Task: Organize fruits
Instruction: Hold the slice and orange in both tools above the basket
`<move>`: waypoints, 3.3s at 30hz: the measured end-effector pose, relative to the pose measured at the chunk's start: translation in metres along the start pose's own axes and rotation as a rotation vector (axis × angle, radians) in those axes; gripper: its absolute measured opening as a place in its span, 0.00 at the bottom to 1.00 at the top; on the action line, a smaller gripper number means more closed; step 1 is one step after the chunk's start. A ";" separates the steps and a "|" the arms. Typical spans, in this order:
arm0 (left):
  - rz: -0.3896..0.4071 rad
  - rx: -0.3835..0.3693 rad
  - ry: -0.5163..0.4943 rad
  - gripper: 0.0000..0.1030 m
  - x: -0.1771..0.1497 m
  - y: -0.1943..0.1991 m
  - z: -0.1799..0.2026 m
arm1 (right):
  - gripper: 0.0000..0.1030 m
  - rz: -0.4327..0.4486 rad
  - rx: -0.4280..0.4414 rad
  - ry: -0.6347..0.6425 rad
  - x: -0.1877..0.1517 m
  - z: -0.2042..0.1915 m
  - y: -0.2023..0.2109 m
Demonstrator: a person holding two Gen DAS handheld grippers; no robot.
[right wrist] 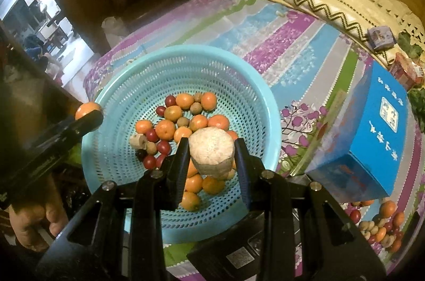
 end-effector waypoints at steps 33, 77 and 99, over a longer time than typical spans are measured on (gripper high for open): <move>-0.057 -0.009 0.013 0.37 -0.002 -0.019 -0.009 | 0.33 -0.068 0.032 -0.006 0.003 0.001 -0.014; -0.301 -0.008 -0.007 0.37 -0.014 -0.058 -0.005 | 0.33 -0.184 0.013 0.029 -0.009 0.004 -0.045; -0.325 -0.013 0.000 0.37 -0.021 -0.066 -0.005 | 0.33 -0.188 0.018 0.036 -0.012 0.001 -0.052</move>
Point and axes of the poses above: each gripper's, at about its wrist camera, not at the fingertips, and y roughly against the way its jaws point, z to its right, x to its top, the point moved 1 cm from there along -y, roughly the way its jaws point, and after that the axes turned 7 degrees about -x, right-handed, at the moved point
